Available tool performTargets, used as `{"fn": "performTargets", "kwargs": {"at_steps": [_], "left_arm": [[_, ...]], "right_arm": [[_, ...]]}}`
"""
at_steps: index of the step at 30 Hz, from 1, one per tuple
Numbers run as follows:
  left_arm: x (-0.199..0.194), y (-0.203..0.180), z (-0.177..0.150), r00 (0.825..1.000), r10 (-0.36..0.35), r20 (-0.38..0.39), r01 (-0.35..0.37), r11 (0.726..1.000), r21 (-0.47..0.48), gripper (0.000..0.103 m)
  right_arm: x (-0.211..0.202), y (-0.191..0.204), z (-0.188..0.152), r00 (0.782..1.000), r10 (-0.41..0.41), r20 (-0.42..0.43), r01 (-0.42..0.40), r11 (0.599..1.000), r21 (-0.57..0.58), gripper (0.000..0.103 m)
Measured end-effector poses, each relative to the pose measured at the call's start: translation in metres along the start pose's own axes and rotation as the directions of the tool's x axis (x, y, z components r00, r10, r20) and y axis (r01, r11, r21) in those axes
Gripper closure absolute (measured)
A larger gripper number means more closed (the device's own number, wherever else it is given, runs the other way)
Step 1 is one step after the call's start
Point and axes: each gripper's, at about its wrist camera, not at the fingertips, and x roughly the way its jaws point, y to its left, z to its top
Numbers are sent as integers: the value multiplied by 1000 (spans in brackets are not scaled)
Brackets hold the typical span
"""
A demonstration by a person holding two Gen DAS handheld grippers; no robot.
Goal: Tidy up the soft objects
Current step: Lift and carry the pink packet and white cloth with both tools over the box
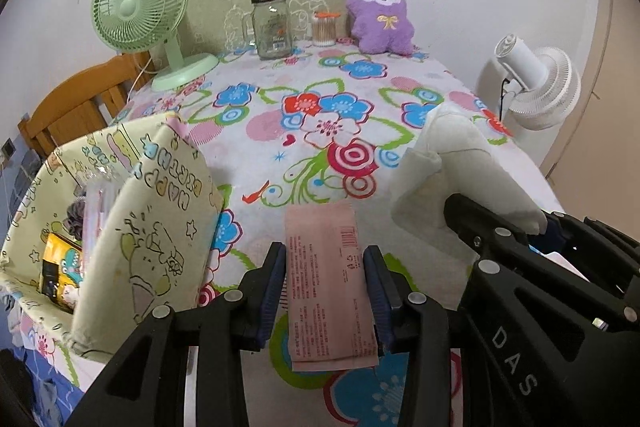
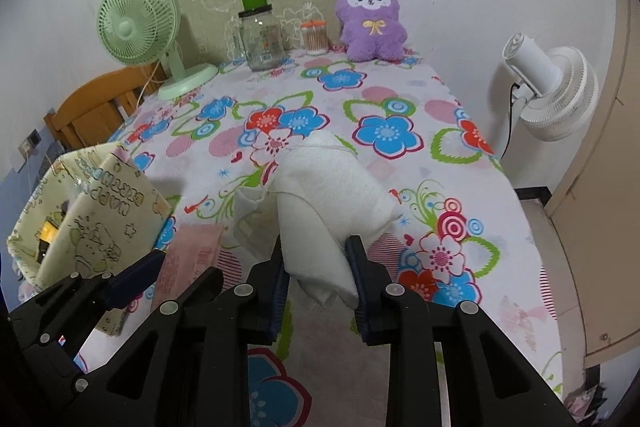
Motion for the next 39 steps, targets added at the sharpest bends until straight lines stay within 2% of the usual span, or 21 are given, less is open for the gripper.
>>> {"fn": "performTargets", "kwargs": {"at_steps": [14, 26, 39], "left_arm": [[-46, -7, 13, 996, -17, 91, 13, 999, 47, 63], [-83, 1, 26, 986, -46, 162, 36, 997, 65, 63], [-98, 26, 34, 980, -34, 194, 20, 997, 73, 63]], "right_arm": [[-52, 1, 8, 995, -22, 95, 22, 1000, 8, 72], [-94, 11, 20, 982, -25, 188, 25, 1000, 5, 72], [-109, 39, 31, 975, -17, 222, 25, 999, -33, 72]]}}
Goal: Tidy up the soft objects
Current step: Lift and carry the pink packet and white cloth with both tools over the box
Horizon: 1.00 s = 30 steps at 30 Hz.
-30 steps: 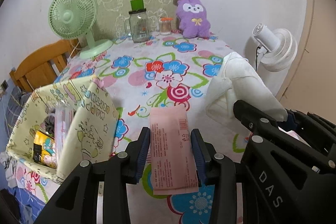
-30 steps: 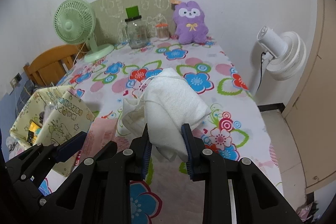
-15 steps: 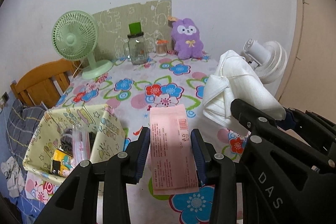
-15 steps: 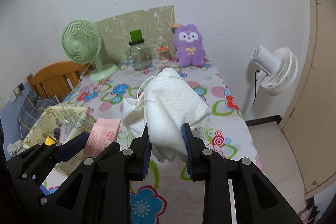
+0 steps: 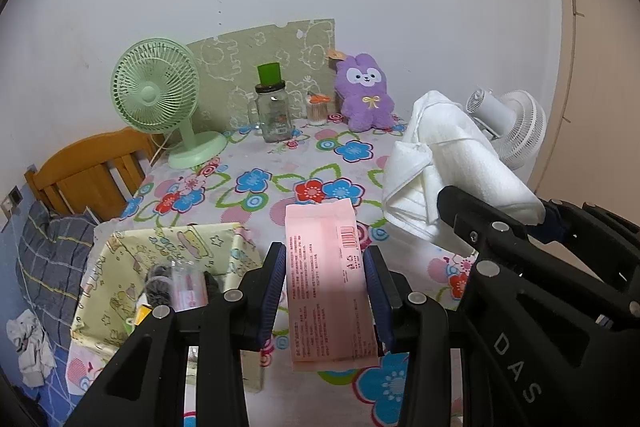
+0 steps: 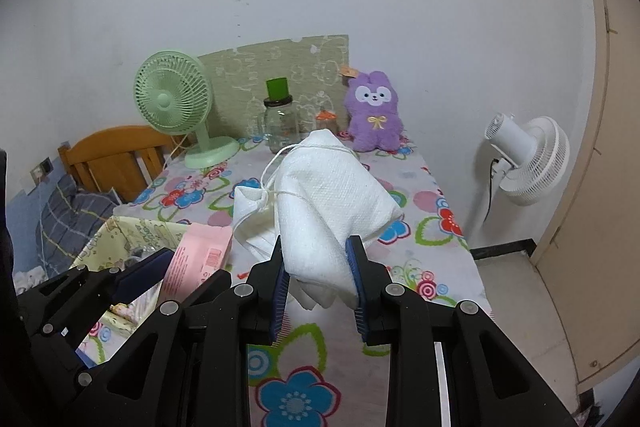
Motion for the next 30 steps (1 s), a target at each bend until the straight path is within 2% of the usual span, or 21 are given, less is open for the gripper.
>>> {"fn": "performTargets", "kwargs": {"at_steps": [12, 30], "left_arm": [[0, 34, 1, 1000, 24, 9, -23, 999, -26, 63], [9, 93, -8, 995, 103, -5, -103, 993, -60, 63]], "right_arm": [[7, 36, 9, 999, 44, -5, -44, 998, -39, 72], [35, 95, 14, 992, 113, -47, -118, 987, -110, 72]]}}
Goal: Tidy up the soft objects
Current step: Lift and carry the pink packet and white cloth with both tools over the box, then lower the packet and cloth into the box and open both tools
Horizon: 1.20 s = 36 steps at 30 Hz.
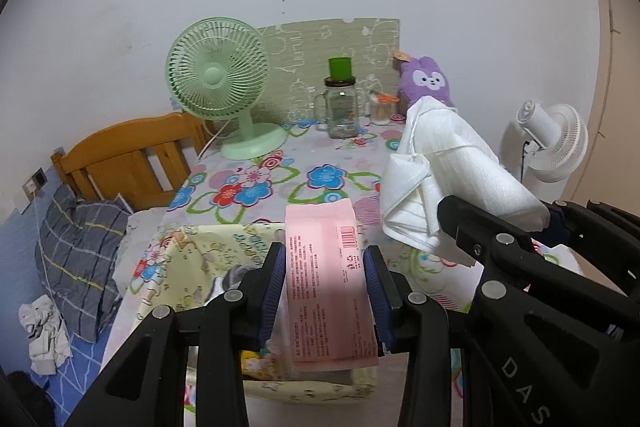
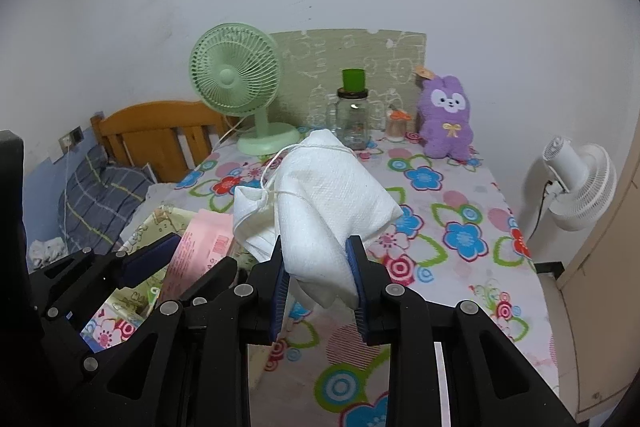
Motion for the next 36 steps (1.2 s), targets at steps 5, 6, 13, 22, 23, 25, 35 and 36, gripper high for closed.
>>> {"fn": "performTargets", "kwargs": {"at_steps": [5, 6, 13, 22, 23, 25, 35, 36], "left_arm": [[6, 16, -3, 1000, 9, -12, -9, 1000, -14, 63], [7, 19, -3, 1000, 11, -13, -12, 1000, -16, 63], [18, 40, -9, 999, 40, -30, -41, 999, -26, 62], [35, 68, -19, 995, 73, -62, -75, 997, -33, 62], [36, 70, -20, 995, 76, -65, -79, 996, -33, 62], [40, 75, -22, 994, 81, -72, -84, 996, -35, 62], [57, 94, -30, 992, 81, -100, -87, 995, -49, 61], [58, 95, -31, 991, 82, -105, -88, 995, -49, 61]], "right_arm": [[9, 15, 1, 1000, 21, -10, -21, 1000, -20, 72], [11, 18, 1, 1000, 25, -13, -25, 999, -23, 72], [26, 38, 1, 998, 57, -35, -59, 997, -46, 73], [50, 66, -3, 992, 100, -77, -105, 992, -67, 73], [53, 69, -4, 991, 104, -83, -110, 991, -71, 72], [57, 74, -4, 990, 108, -92, -116, 990, -77, 73], [77, 94, -7, 984, 123, -131, -137, 984, -109, 73], [79, 95, -7, 983, 126, -135, -141, 984, -111, 73]]}}
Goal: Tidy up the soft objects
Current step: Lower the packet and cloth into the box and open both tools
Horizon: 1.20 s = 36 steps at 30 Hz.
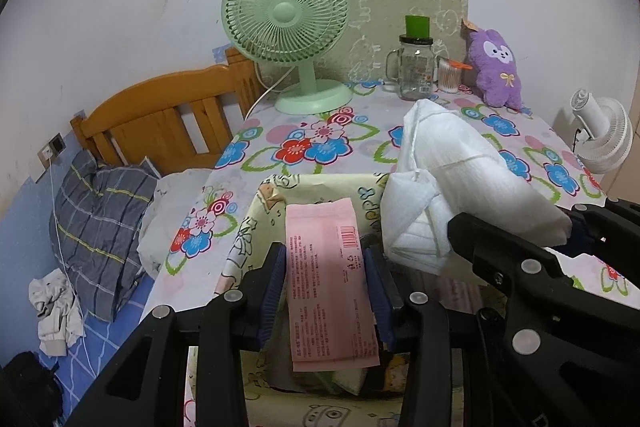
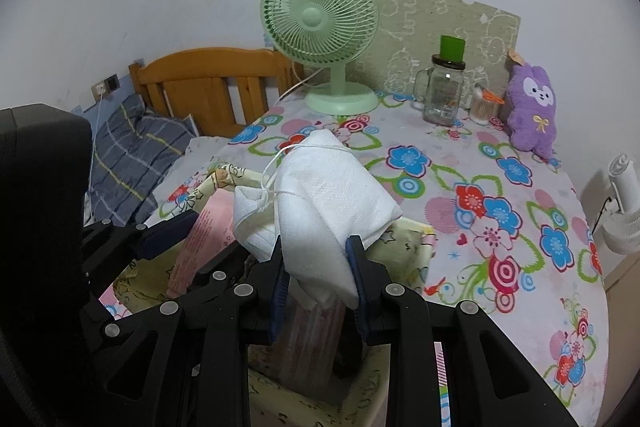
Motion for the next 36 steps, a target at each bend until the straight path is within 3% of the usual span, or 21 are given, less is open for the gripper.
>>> {"fn": "performTargets", "kwargs": {"at_steps": [5, 10, 13, 23, 26, 28, 30, 36], "left_arm": [[3, 7, -3, 1000, 12, -21, -12, 1000, -4, 61], [-1, 10, -7, 1000, 29, -3, -29, 1000, -4, 39], [-2, 11, -9, 1000, -1, -15, 1, 1000, -2, 31], [-11, 12, -13, 999, -42, -31, 42, 999, 3, 21], [-13, 12, -14, 999, -45, -32, 45, 999, -1, 18], [-14, 12, -14, 999, -44, -32, 44, 999, 1, 16], [-15, 11, -16, 999, -43, -30, 43, 999, 4, 14], [-16, 10, -15, 999, -34, -27, 34, 999, 3, 12]], "right_arm": [[9, 6, 1, 1000, 18, -19, -19, 1000, -12, 73], [16, 11, 2, 999, 27, -32, -27, 999, -20, 73], [19, 12, 2, 999, 27, -36, -28, 999, -23, 73], [28, 15, 0, 992, 102, -73, -102, 995, 1, 69], [28, 15, 0, 988, 134, -79, -133, 991, 16, 63], [29, 15, 0, 986, 147, -83, -145, 989, 24, 53], [30, 15, -1, 984, 155, -92, -153, 988, 34, 37], [25, 11, -3, 988, 129, -84, -125, 991, 50, 23]]}}
